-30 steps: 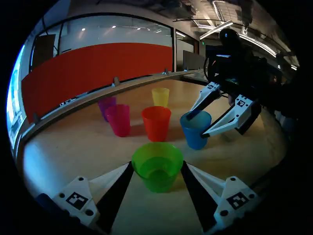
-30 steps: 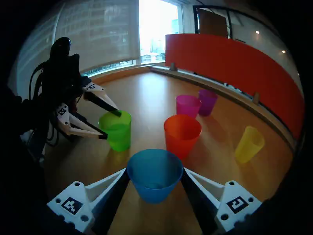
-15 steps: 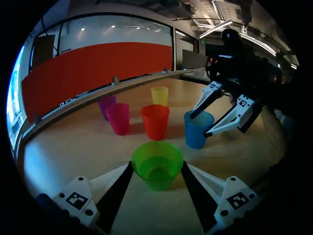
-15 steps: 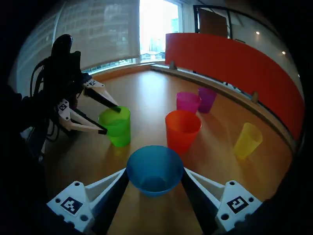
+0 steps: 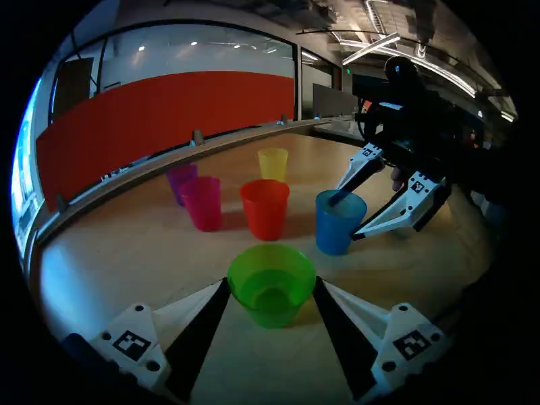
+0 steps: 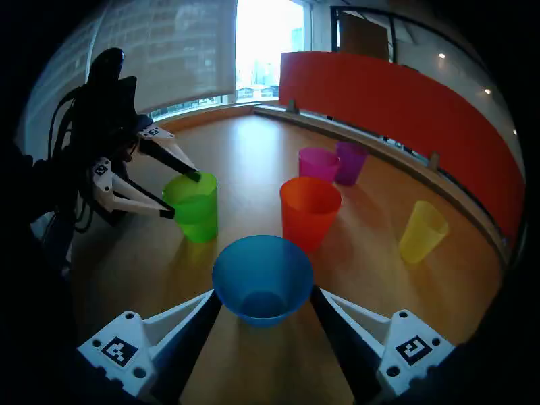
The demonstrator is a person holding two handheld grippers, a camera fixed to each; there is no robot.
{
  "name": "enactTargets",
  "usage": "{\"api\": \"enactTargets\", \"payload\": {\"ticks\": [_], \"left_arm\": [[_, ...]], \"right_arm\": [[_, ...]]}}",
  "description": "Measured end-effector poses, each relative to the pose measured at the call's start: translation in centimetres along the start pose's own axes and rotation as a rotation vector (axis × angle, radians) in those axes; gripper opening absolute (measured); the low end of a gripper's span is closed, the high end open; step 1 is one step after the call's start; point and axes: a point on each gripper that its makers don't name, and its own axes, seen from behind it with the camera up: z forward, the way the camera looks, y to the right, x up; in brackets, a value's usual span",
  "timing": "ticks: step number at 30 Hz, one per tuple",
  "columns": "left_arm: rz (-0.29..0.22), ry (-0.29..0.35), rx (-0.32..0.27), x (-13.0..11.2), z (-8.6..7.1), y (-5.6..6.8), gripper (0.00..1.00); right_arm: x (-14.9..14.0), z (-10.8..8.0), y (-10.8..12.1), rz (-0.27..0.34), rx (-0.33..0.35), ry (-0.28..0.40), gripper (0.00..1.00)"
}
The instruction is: Pour water
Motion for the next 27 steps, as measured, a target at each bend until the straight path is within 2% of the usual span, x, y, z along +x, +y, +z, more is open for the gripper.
{"api": "enactTargets", "payload": {"ticks": [6,15,27], "left_arm": [[0.003,-0.005,0.004,-0.1,0.0,0.0,0.89],[-0.02,-0.01,0.004,-0.3,0.1,-0.1,0.9],[0.017,-0.072,0.042,-2.8,-0.6,-0.1,0.9]], "right_arm": [[-0.2,-0.4,0.2,0.01,-0.011,0.003,1.0],[-0.5,-0.9,0.1,0.013,-0.02,0.006,1.0],[-1.2,-2.4,0.6,0.024,-0.064,0.018,1.0]]}}
